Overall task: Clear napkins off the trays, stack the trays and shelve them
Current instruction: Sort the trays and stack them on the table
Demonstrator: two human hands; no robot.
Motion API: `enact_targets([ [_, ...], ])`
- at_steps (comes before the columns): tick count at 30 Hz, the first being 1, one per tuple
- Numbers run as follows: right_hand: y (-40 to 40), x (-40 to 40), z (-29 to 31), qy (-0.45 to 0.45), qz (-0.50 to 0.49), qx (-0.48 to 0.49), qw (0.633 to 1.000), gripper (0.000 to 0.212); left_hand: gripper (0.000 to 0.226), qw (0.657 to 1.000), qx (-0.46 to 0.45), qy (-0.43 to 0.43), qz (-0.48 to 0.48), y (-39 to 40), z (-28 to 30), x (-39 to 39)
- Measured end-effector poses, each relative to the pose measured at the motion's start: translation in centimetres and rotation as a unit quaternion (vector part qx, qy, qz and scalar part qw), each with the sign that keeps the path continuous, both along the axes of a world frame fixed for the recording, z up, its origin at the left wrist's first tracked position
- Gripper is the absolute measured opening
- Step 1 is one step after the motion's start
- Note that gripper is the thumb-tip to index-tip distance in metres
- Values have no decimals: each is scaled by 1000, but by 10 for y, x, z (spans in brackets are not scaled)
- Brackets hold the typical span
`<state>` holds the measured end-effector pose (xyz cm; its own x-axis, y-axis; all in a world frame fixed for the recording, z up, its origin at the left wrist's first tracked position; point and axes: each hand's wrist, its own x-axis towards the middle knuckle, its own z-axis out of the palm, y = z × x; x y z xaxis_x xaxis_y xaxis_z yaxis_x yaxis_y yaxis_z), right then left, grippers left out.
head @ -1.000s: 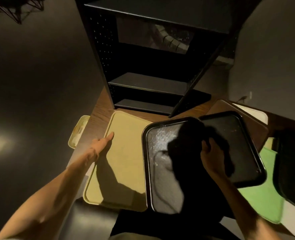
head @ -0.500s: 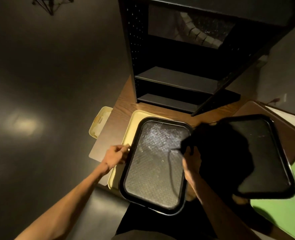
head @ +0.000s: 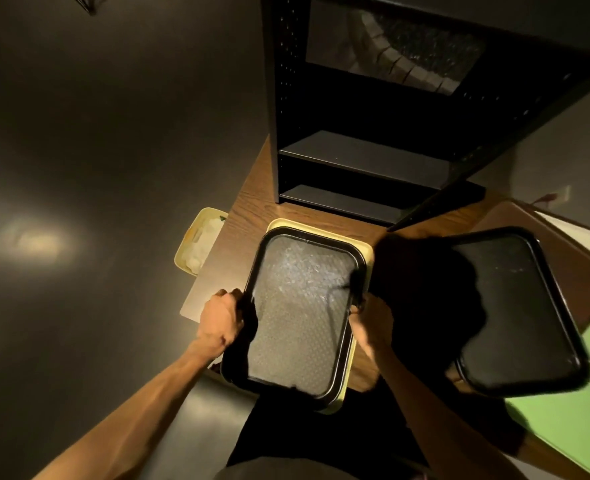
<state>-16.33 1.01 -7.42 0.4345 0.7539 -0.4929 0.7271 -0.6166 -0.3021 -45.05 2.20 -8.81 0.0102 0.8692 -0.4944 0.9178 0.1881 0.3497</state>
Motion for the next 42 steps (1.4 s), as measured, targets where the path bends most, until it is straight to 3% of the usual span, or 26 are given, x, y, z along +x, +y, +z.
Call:
enact_targets([
  [2,-3,0,-1,-18,-6,-10,1000,26,27,1000,0,-2,-5,-2,-1,2],
  [6,-13,4,-7,-31,18,-47,998,26,13,1000,-8,-7,-5,0,-5,2],
  [12,-17,5,-12,-15,27,11,999,23,7,999,-27,-26,6,1,-9,-3],
  [14,-17,8,-12,1,25,20,999,23,26,999,-28,-8,-14,3,-5,2],
  [16,-18,14,-10,23,13,28,999,23,62,999,-20,14,-22,5,5,13],
  [18,-18,22,-5,36,8,39,999,23,78,1000,-5,3,-13,7,16,28],
  [30,-33,112,17,114,-13,52,992,34,41,986,-44,-134,-93,12,53,165],
  [35,-51,176,30,162,13,50,985,42,35,976,-107,-177,-67,-16,56,233],
  [42,-82,290,41,116,-23,75,990,37,23,963,-170,-209,-2,-52,37,327],
])
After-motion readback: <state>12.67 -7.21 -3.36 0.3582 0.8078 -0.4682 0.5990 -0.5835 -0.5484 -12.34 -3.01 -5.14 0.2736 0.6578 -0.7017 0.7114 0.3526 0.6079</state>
